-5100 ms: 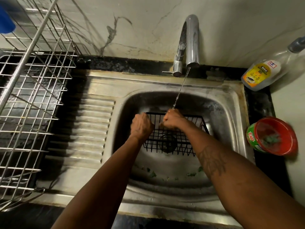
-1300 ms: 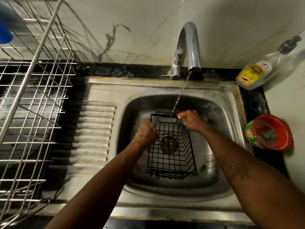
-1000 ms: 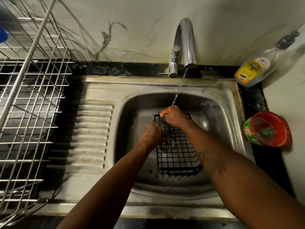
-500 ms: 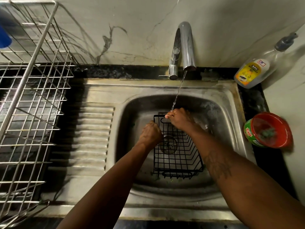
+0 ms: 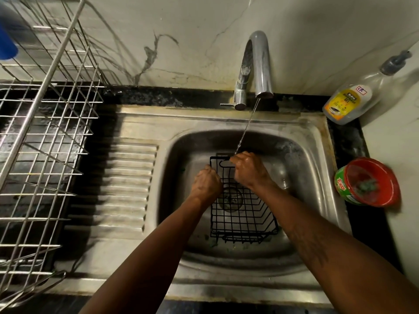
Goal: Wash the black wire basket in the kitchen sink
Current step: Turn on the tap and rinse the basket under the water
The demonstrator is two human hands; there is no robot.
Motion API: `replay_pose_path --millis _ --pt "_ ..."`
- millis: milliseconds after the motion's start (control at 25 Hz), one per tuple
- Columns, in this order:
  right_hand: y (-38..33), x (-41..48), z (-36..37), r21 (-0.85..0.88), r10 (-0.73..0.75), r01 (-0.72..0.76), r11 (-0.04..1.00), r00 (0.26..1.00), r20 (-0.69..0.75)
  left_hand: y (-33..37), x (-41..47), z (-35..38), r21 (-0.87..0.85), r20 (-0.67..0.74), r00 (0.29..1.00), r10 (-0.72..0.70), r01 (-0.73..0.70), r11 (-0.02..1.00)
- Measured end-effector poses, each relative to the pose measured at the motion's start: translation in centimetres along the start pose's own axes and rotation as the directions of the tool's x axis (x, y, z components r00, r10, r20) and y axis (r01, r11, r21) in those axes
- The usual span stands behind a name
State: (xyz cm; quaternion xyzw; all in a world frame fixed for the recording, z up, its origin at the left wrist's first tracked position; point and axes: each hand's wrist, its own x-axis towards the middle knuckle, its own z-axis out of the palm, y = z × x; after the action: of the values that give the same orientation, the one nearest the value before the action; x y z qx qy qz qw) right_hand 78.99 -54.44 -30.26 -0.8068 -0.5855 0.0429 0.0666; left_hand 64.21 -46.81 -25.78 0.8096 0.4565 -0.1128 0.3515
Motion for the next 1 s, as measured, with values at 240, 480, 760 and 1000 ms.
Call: replay_pose_path --millis 240,480,760,1000 --pt "-3.0 -1.3 2.3 -0.346 0.246 -0.085 0.935 0.856 0.454 0.0 0.1 0.2 -0.003 0.032 0.999 0.008 -0.008 1.000" --pt "-5.1 2.9 -1.0 0.584 0.390 -0.812 -0.005 0.536 0.749 0.3 -0.6 -0.2 0.024 0.025 0.999 0.031 -0.031 0.999" --pt "-6.7 2.7 0.5 0.569 0.474 -0.258 -0.781 0.348 0.809 0.3 -0.7 -0.3 0.076 0.022 0.999 0.046 -0.048 0.996" --pt "-6.3 0.5 1.3 0.666 0.546 -0.673 0.321 0.706 0.450 -0.1 -0.1 0.2 0.095 0.023 0.993 0.116 -0.117 0.989"
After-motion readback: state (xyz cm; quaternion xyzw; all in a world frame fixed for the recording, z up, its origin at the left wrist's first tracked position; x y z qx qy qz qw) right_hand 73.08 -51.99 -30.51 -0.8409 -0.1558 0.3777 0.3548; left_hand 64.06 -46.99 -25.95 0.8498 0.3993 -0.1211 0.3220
